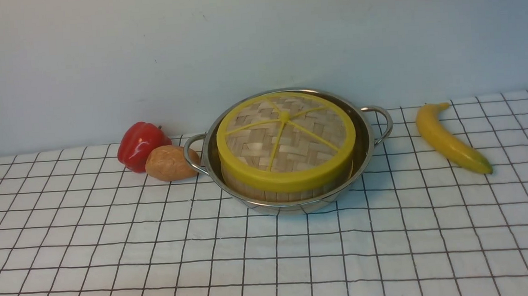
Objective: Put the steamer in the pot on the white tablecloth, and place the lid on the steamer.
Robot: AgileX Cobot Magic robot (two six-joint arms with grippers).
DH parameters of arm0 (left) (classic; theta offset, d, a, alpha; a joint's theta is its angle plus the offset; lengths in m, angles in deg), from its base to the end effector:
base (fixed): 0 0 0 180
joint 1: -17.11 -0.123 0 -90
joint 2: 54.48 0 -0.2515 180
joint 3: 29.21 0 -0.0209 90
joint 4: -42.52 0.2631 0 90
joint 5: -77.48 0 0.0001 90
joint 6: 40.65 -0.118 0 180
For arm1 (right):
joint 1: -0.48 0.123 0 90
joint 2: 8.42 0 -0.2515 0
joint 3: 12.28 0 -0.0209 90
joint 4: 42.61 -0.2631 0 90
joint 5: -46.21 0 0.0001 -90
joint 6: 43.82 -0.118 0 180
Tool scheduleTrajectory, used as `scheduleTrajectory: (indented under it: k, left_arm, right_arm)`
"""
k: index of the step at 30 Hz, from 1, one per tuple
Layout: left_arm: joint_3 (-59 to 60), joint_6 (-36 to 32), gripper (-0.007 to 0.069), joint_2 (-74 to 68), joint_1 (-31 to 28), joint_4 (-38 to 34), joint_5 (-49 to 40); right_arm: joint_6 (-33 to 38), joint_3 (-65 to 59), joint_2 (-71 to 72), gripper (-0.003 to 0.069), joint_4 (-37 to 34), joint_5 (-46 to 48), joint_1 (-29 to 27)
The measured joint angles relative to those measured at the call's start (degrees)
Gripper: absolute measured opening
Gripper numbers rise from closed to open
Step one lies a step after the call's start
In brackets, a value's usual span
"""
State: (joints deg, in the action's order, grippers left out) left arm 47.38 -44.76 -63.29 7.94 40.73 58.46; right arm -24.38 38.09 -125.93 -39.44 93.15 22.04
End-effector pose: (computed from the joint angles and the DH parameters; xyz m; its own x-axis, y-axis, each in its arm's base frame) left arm 0.1249 0.0189 0.1740 -0.2518 0.0021 -0.9678 -0.1391 0.9895 0.0383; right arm 0.4278 0.1639 0.4194 -0.2296 -0.4863 -0.8431 -0.4490 0.8215 -0.3516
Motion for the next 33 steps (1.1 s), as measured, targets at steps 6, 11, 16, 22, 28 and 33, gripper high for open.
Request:
scheduleTrajectory:
  k: [6,11,16,22,28,33]
  left_arm:
    - [0.00,0.00,0.0243,0.00,0.00,0.00,0.00]
    - [0.00,0.00,0.0243,0.00,0.00,0.00,0.00]
    - [0.00,0.00,0.0243,0.00,0.00,0.00,0.00]
    - [0.00,0.00,0.0243,0.00,0.00,0.00,0.00]
    - [0.00,0.00,0.0243,0.00,0.00,0.00,0.00]
    - [0.00,0.00,0.0243,0.00,0.00,0.00,0.00]
  right_arm:
    - [-18.39,0.00,2.99,-0.0014,0.26,-2.00,-0.62]
    - [-25.66,0.00,3.01,-0.0008,0.07,-2.35,-0.62]
    - [-27.26,0.00,3.01,-0.0001,0.29,-1.50,-0.62]
    - [-27.28,-6.96,8.57,0.0010,3.70,9.26,-2.00]
    - [-27.36,-37.93,32.64,0.0029,5.10,4.83,-6.75]
    - [-31.27,-71.20,55.17,0.0047,5.31,-8.25,-11.53]
